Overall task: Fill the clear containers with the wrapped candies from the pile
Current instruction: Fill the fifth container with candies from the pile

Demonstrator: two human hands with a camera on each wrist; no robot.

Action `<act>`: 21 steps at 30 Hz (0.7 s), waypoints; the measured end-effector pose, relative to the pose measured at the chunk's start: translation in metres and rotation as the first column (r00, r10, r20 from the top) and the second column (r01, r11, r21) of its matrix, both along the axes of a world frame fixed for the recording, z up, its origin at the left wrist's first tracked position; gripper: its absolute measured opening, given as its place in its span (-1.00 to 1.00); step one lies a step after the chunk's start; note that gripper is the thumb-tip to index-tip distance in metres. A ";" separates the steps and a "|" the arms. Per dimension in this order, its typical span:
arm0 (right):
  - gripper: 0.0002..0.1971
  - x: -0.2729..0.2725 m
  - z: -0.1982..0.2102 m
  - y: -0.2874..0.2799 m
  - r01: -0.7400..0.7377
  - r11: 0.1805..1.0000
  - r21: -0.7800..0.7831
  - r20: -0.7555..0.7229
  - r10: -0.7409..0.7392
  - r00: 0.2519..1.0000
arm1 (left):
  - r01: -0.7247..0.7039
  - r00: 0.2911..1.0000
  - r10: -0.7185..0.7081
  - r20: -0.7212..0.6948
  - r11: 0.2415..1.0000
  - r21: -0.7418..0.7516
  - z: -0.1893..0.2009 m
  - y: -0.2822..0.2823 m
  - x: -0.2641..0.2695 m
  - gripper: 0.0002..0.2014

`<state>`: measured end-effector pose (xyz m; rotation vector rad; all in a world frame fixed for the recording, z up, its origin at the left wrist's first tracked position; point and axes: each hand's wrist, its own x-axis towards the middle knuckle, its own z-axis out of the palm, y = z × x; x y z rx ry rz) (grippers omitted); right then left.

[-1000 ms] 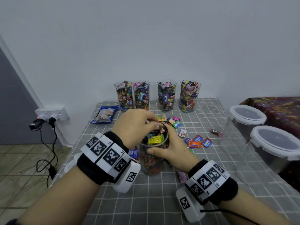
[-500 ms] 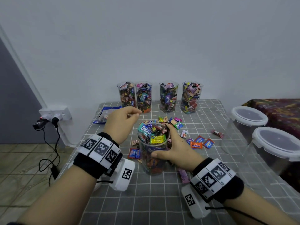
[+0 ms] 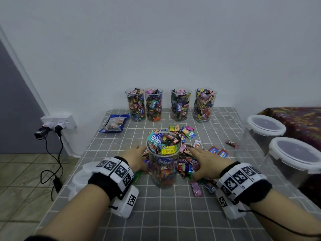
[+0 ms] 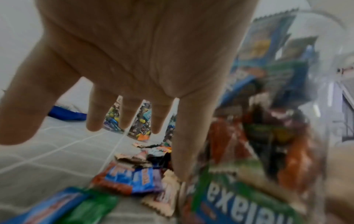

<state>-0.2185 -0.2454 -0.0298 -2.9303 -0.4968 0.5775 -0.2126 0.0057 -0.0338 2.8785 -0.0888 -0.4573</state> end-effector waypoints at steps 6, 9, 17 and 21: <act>0.12 0.005 -0.008 0.007 0.019 0.998 -0.052 -0.024 -0.021 0.999 | 0.079 0.996 -0.072 -0.056 0.988 0.136 -0.007 -0.007 0.000 -0.22; 0.07 0.006 -0.009 0.011 -0.015 0.995 -0.094 -0.008 0.014 1.000 | 0.121 0.993 -0.120 -0.015 0.988 0.098 -0.007 -0.012 0.002 -0.26; -0.16 0.008 -0.011 0.019 -0.075 0.985 -0.158 0.087 0.090 0.992 | 0.139 0.984 -0.124 -0.130 0.984 0.110 0.004 -0.027 0.010 -0.59; -0.34 0.008 -0.013 0.021 -0.044 0.994 -0.103 0.161 0.060 0.985 | 0.114 0.990 -0.097 -0.100 0.977 0.178 0.007 -0.028 0.007 -0.69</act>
